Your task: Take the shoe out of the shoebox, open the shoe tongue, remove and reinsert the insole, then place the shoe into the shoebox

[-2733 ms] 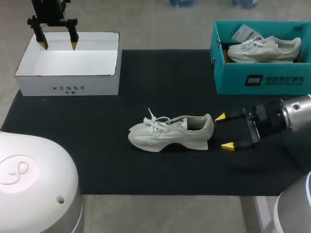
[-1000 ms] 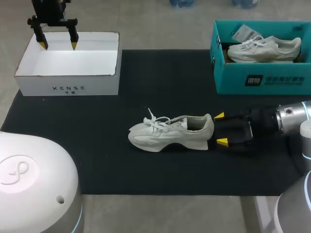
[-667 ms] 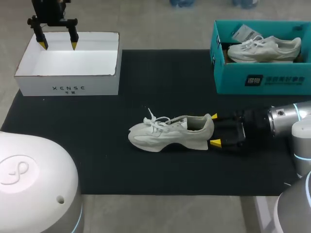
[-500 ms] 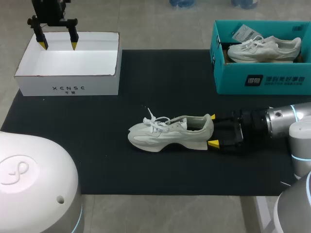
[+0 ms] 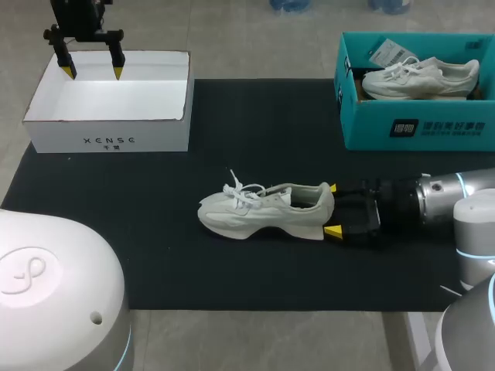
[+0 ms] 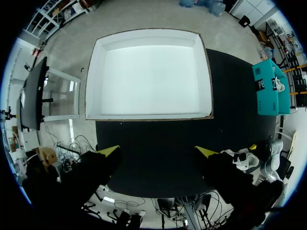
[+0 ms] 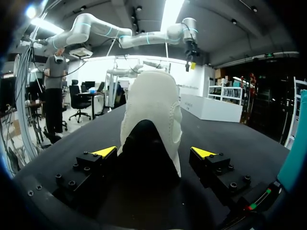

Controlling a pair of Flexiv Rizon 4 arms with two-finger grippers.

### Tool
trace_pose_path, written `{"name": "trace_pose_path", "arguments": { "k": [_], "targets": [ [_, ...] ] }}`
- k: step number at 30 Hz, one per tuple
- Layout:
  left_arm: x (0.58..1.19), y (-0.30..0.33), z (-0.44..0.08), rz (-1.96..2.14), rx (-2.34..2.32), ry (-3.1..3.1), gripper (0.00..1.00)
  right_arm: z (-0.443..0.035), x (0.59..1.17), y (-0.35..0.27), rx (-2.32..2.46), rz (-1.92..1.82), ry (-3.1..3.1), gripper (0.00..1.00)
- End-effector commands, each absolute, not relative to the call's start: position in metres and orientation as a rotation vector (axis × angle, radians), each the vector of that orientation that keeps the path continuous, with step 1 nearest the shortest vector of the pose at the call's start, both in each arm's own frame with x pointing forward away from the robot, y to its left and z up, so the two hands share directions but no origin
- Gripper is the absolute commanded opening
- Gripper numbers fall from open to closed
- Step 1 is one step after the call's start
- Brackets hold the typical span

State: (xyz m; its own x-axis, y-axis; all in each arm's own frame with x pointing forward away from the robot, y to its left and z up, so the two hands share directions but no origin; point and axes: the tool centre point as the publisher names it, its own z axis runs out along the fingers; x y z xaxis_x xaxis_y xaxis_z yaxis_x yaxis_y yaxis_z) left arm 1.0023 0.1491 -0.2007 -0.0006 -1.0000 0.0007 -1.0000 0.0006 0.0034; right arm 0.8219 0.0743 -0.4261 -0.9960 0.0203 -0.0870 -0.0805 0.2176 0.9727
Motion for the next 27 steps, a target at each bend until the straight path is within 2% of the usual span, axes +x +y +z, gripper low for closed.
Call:
{"name": "trace_pose_path", "arguments": {
  "k": [1,11,27],
  "targets": [
    [1.002,0.149,-0.200,-0.003,2.220,-2.220,1.00,-0.421,0.818,0.079,-0.051,1.904,2.389,1.00],
    [1.002,0.149,-0.200,-0.003,2.220,-2.220,1.00,-0.411,0.815,0.083,-0.056,1.900,2.387,1.00],
    [1.002,0.149,-0.200,-0.003,2.220,-2.220,1.00,-0.434,0.818,0.092,-0.041,1.948,2.420,1.00]
  ]
}}
